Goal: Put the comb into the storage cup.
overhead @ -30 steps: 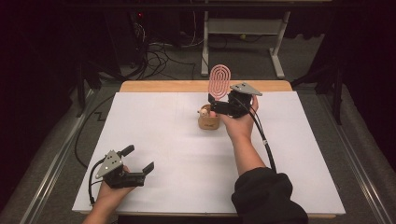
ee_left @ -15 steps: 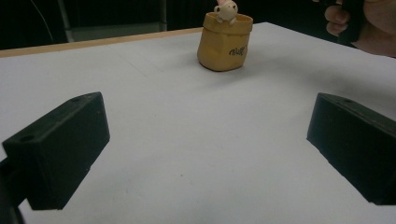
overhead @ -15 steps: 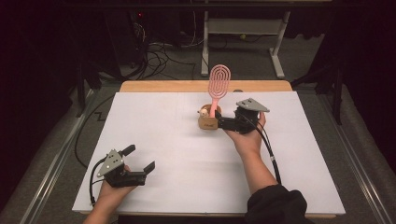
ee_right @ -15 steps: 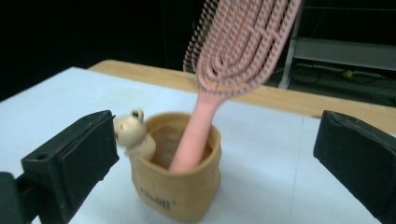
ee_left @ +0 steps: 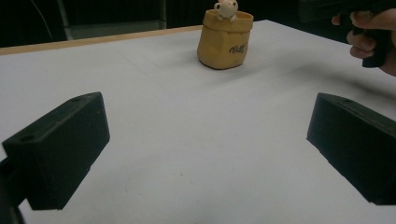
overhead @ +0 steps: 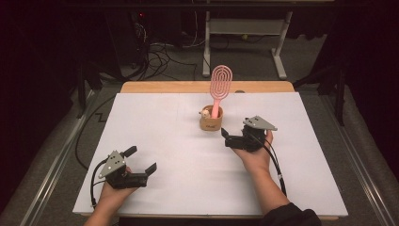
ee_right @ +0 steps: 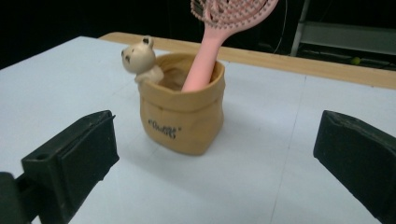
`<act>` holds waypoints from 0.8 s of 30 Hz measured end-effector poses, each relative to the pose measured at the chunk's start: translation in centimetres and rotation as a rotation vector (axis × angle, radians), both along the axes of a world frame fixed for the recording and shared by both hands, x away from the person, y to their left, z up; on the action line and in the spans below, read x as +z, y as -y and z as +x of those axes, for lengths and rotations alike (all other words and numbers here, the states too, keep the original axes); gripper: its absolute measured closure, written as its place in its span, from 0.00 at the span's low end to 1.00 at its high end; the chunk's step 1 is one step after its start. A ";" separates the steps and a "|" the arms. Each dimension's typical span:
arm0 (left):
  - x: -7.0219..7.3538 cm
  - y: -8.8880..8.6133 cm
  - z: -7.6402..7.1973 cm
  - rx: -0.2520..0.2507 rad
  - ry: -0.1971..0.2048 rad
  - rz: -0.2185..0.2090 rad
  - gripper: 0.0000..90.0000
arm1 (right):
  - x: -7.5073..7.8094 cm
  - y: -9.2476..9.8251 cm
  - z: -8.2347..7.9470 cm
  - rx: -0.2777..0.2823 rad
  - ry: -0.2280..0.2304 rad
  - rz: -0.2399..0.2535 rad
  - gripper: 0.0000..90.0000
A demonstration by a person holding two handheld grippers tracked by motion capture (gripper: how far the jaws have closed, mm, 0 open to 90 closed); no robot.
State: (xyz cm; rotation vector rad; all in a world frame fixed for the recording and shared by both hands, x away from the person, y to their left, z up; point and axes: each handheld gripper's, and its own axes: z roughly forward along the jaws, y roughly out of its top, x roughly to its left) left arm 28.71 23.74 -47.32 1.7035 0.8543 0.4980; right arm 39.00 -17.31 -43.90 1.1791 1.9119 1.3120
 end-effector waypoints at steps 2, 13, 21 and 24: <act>0.0 0.0 0.0 -0.001 0.001 0.003 0.00 | -0.2 0.3 -0.6 0.005 0.000 0.000 0.00; 0.0 -0.1 0.0 0.004 0.001 0.004 0.00 | -1.1 2.8 -4.9 0.025 0.015 0.027 0.00; 0.0 -0.2 0.1 0.011 -0.004 -0.004 0.00 | -1.8 6.1 -8.1 0.006 0.025 0.025 0.00; 0.1 -0.3 0.1 0.011 -0.005 -0.010 0.00 | -2.2 7.3 -9.1 -0.007 0.021 0.026 0.00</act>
